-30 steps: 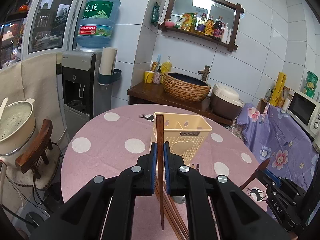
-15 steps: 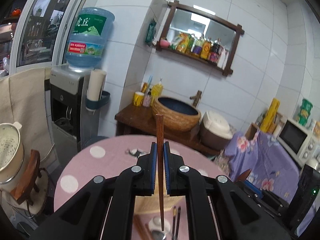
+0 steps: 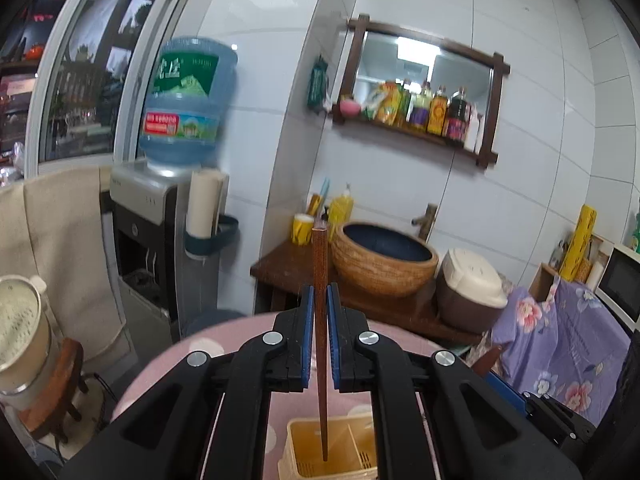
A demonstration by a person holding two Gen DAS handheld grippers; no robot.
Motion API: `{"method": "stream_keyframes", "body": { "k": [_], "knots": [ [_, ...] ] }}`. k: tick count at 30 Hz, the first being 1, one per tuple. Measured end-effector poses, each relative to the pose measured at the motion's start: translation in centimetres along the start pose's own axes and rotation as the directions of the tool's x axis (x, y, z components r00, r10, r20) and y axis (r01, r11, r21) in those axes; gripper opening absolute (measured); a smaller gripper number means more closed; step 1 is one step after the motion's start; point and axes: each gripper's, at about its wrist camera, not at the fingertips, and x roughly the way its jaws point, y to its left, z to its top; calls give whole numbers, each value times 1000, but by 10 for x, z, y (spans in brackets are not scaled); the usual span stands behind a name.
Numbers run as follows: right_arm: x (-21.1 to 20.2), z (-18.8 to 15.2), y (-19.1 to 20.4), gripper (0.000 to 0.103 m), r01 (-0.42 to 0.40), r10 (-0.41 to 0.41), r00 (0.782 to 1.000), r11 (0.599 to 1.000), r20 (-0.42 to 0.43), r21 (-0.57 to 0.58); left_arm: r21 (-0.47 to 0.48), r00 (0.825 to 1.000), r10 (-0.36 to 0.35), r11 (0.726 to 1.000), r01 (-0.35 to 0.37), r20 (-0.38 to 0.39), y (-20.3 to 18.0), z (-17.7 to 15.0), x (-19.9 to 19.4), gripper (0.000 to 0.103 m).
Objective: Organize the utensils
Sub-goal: 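Lift the knife with the right tool while the left tool carries the chopstick to the holder, then drop the chopstick into the holder with the left tool while the right tool drops the knife in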
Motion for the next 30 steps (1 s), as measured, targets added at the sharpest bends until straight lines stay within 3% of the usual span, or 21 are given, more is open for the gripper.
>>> {"method": "stream_keyframes", "body": {
  "k": [12,15,23,25,27,28,29,30],
  "knots": [
    [34,-58,-5,16,0,1,992,1000,-124,9,-18,984,16,1000,-19,-178,16,-64,43,8],
    [38,-64,-6,16,1,0,991,1000,-135,10,-5,984,29,1000,-31,-177,18,-70,44,2],
    [39,-68,-8,16,1,1,992,1000,-123,13,-5,976,18,1000,-20,-216,18,-79,51,2],
    [37,-69,-9,21,-9,10,994,1000,-113,15,-13,979,14,1000,-17,-205,19,-79,46,2],
    [31,-70,-11,36,-16,18,996,1000,-91,17,-17,980,4,1000,-8,-197,20,-80,39,5],
    [28,-70,-11,43,-16,18,997,1000,-79,18,-20,981,2,1000,-6,-193,20,-81,35,12],
    [25,-71,-11,43,-16,18,997,1000,-70,18,-25,983,1,1000,-6,-186,22,-83,31,28],
    [21,-71,-12,43,-19,20,998,1000,-65,19,-31,984,2,999,-8,-177,23,-84,27,37]
  ]
}}
